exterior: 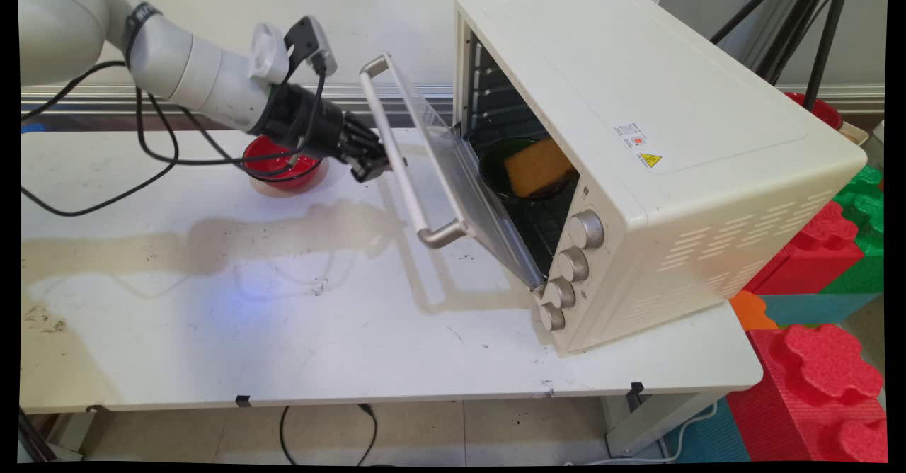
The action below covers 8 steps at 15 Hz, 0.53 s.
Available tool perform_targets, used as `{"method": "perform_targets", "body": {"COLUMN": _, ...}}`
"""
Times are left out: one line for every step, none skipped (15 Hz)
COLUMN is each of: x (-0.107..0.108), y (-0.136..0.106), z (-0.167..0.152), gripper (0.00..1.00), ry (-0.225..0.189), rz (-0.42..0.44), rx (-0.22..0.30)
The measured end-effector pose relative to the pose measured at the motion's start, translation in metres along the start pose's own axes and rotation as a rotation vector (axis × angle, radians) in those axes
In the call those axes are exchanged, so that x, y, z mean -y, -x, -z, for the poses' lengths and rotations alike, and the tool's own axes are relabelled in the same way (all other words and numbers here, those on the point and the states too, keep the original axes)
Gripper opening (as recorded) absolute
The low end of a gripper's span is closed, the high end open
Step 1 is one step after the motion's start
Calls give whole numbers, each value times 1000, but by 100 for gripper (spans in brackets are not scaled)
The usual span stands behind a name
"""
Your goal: Close the oven
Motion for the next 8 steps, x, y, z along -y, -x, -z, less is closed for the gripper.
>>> {"method": "perform_targets", "body": {"x": 1, "y": -6, "z": 0, "gripper": 0, "ry": 0, "rz": -3, "rx": -13}}
{"method": "perform_targets", "body": {"x": 2, "y": -11, "z": -1, "gripper": 0, "ry": 0, "rz": -6, "rx": -25}}
{"method": "perform_targets", "body": {"x": 3, "y": -17, "z": -1, "gripper": 0, "ry": 0, "rz": -9, "rx": -37}}
{"method": "perform_targets", "body": {"x": 4, "y": -22, "z": -1, "gripper": 0, "ry": 0, "rz": -11, "rx": -49}}
{"method": "perform_targets", "body": {"x": 5, "y": -26, "z": -1, "gripper": 0, "ry": -1, "rz": -14, "rx": -58}}
{"method": "perform_targets", "body": {"x": 6, "y": -29, "z": -1, "gripper": 0, "ry": -1, "rz": -15, "rx": -64}}
{"method": "perform_targets", "body": {"x": 7, "y": -33, "z": -1, "gripper": 0, "ry": -1, "rz": -18, "rx": -72}}
{"method": "perform_targets", "body": {"x": 8, "y": -36, "z": -1, "gripper": 0, "ry": -1, "rz": -19, "rx": -80}}
